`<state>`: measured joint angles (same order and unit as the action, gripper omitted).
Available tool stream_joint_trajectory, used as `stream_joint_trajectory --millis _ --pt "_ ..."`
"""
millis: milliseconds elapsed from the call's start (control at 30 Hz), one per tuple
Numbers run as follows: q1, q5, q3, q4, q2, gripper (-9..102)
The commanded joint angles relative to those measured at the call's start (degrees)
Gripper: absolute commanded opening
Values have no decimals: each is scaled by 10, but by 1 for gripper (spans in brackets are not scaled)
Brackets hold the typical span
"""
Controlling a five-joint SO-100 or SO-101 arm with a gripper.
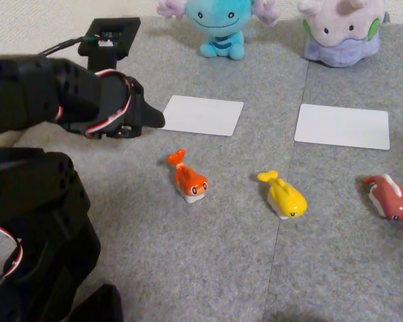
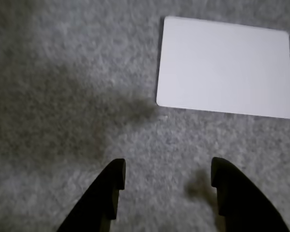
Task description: Wooper wants to eat egg sudhi, and Goomy wants to eat shrimp sushi
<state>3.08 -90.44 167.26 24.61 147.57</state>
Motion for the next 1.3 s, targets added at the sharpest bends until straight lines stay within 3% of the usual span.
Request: stream_joint_trajectory --millis 0,267,567,867,1067,1267 --pt "-14 6 -96 86 4 22" --pt "-11 18 -423 365 3 22" --pt "-25 206 -574 599 1 31" --pt "-199 451 -571 677 -59 46" --pt "-336 613 -570 671 -182 45" --pt "-391 669 -570 643 -334 45"
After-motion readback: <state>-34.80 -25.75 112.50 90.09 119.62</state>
